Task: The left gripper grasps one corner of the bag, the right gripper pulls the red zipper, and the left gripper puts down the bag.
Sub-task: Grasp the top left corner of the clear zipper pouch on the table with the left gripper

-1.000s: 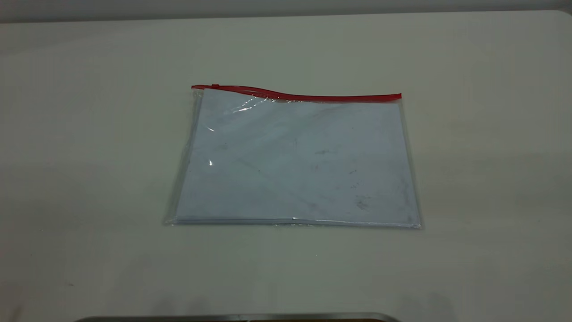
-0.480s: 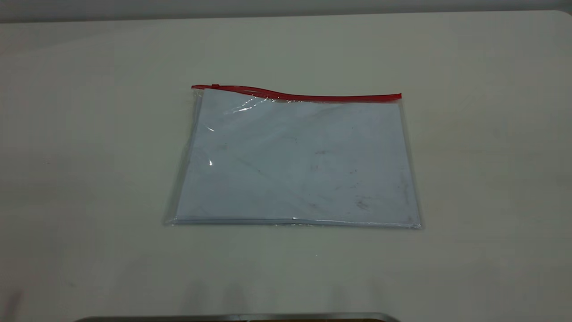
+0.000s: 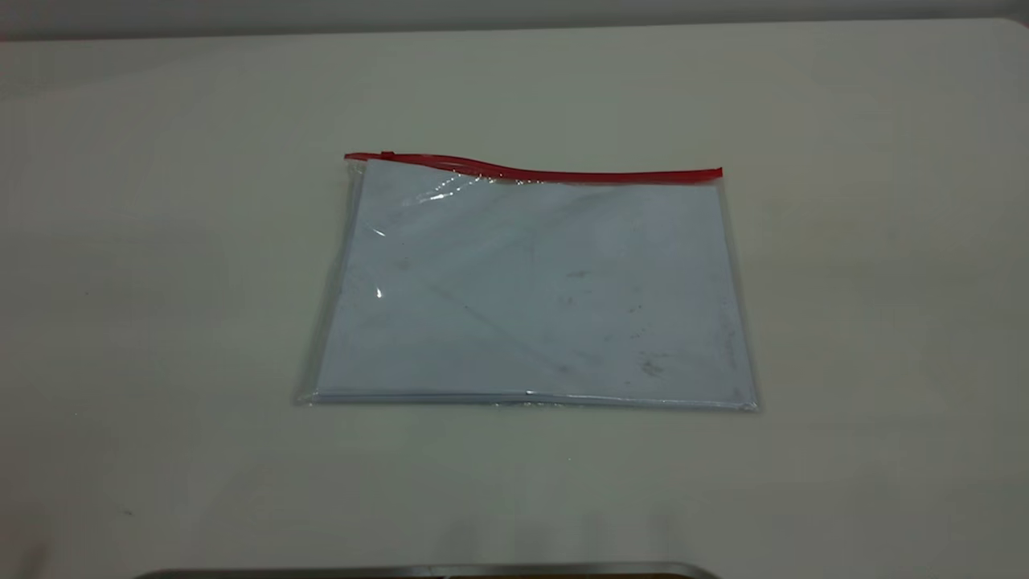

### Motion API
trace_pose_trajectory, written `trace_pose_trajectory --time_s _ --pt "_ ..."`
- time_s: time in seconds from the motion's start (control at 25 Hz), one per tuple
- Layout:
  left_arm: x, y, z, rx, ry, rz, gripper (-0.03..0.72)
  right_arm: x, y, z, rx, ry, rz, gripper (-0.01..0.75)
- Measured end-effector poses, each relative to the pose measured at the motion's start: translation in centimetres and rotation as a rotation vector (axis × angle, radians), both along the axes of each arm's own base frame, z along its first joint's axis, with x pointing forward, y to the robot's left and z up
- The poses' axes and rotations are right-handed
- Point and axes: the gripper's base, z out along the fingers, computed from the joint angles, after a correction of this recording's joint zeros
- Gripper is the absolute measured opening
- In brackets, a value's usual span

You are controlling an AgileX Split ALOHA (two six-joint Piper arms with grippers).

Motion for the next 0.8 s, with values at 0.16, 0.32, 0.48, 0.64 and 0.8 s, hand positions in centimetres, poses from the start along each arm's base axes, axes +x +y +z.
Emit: trace_pose_trajectory --time_s 0.16,0.32,0.48,0.64,0.8 --pt "1.2 -0.4 2.1 0.079 0.176 -0.081 0.383 -1.1 0.9 3.6 -0.079 0.061 0.084 0.357" --pt "3.2 -0.7 3.4 0.161 0.344 -0.165 0.383 -2.2 1.6 7.7 -0.221 0.188 0.164 0.357" --pt "5.4 -0.9 3.6 0.166 0.439 -0.204 0.383 -1.6 1.8 9.7 -0.384 0.363 0.21 0.357" --pt "7.2 -1.0 3.7 0.113 0.423 -0.189 0.383 0.0 1.8 9.6 -0.438 0.497 0.236 0.357" --pt "8.2 -1.1 4.0 0.054 0.373 -0.164 0.383 0.8 2.0 9.4 -0.406 0.531 0.265 0.357"
